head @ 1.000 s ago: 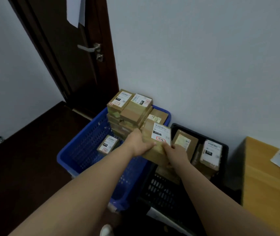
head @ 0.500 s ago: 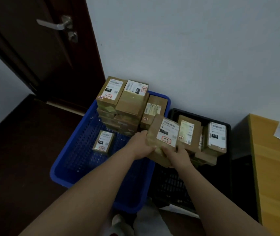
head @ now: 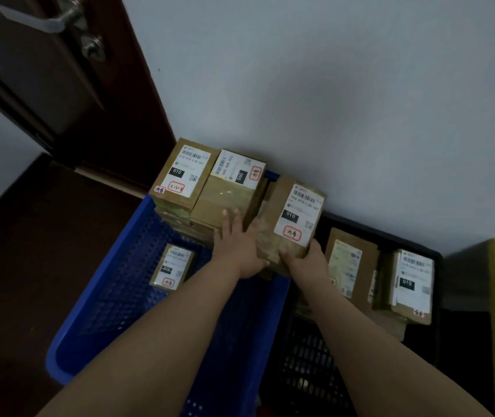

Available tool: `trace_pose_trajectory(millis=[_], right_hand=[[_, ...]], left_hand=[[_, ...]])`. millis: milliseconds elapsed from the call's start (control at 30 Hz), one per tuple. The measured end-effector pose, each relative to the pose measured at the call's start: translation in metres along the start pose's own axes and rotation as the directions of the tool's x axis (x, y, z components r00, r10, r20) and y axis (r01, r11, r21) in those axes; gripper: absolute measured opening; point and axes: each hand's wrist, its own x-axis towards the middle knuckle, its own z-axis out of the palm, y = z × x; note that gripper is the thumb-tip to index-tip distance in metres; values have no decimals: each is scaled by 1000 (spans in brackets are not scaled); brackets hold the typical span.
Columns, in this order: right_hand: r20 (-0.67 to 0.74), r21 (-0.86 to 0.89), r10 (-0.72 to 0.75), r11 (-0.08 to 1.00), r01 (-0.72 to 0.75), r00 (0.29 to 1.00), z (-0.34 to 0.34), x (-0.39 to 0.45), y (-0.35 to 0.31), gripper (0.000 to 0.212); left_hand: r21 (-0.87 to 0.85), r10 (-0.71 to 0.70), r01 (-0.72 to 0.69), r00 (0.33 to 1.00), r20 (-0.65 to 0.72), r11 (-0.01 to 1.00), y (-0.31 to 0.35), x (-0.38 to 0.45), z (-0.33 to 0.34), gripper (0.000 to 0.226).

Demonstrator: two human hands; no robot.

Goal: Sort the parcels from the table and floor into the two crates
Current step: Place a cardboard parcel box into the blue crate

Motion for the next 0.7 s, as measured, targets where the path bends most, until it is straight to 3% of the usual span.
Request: trace_pose_trajectory(millis=[133, 300, 500, 700], right_hand=[[2, -48, 8, 999, -7, 1000, 10, 28, -5, 50], [32, -126, 48, 991, -43, 998, 18, 47, -6, 74], [12, -140, 65, 988, -63, 998, 27, 54, -9, 80], [233, -159, 125, 983, -89, 964, 0, 55, -20, 102]], left_hand=[[81, -28, 27, 1000, 3, 996, -3, 29, -4, 104], [135, -48, 38, 996, 71, 990, -9, 45, -2, 107], [187, -22, 8, 997, 76, 982, -13, 49, -6, 105], [175, 11, -35, 990, 140, 984, -21, 50, -22, 97]])
